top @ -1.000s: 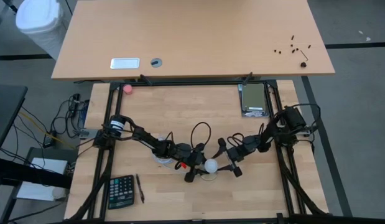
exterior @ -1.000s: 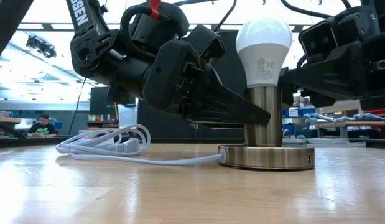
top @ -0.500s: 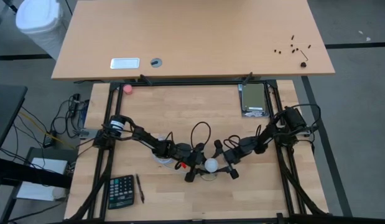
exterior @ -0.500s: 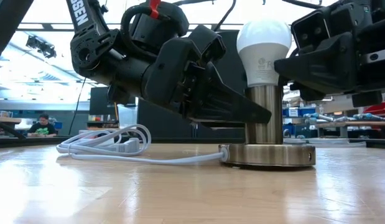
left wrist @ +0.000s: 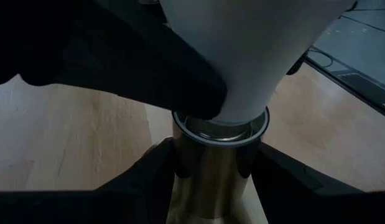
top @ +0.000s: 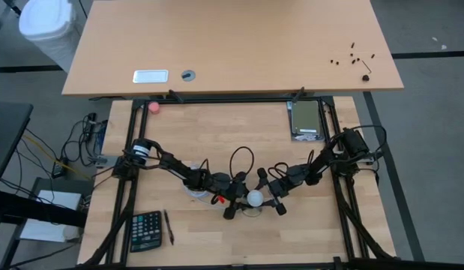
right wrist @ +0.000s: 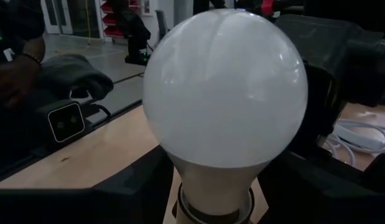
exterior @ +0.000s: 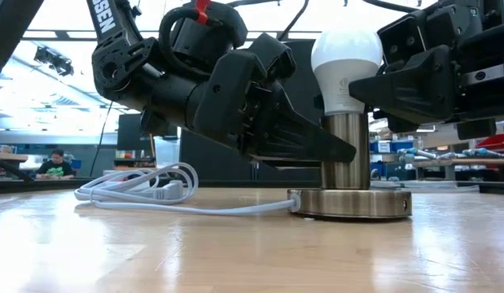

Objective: Screw lightbulb
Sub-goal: Insert the lightbulb into the lamp

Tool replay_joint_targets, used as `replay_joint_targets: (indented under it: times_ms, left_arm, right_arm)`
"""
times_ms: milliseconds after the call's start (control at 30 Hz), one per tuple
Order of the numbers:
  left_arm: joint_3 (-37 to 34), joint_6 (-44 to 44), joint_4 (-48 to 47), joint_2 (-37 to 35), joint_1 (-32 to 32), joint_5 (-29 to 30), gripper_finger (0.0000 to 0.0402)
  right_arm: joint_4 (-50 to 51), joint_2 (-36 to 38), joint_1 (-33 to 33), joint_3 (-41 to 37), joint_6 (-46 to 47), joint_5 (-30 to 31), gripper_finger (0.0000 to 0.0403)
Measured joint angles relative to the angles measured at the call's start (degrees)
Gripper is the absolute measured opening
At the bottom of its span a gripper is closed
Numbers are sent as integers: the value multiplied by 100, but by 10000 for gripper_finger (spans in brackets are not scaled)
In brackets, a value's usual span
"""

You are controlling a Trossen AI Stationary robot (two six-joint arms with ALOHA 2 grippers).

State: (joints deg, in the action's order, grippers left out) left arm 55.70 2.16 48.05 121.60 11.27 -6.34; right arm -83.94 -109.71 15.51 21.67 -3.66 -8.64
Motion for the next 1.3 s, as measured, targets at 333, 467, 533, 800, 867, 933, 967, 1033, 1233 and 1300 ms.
replay_joint_targets:
  times_ms: [333,467,533,800,867,933,967,1033,1233,1300]
  left_arm:
    - [2,1,-37,-4,0,200,198]
    - [2,1,-37,-4,0,198,198]
    - [2,1,-39,-4,0,198,198]
    - [2,-21,-39,-4,0,194,198]
    - [2,-23,-39,-4,-2,193,198]
    - [2,-23,-39,-4,-1,191,198]
    - [2,-24,-39,-4,-1,191,198]
    - [2,-25,-39,-4,-2,191,198]
    - [7,-28,-46,-4,-2,195,198]
    - [7,-25,-48,-4,-2,200,198]
  right_arm:
    - [109,4,0,0,47,213,226]
    - [122,4,0,0,48,260,226]
    - [122,4,0,0,48,260,225]
    - [156,4,0,-4,22,221,170]
    - [168,4,-3,-4,22,182,162]
    - [170,4,-4,-5,22,175,161]
    - [170,4,-4,-7,28,175,161]
    - [173,4,-13,-7,43,168,162]
    - [133,9,-73,-88,211,149,162]
    - [133,9,-76,-90,253,151,162]
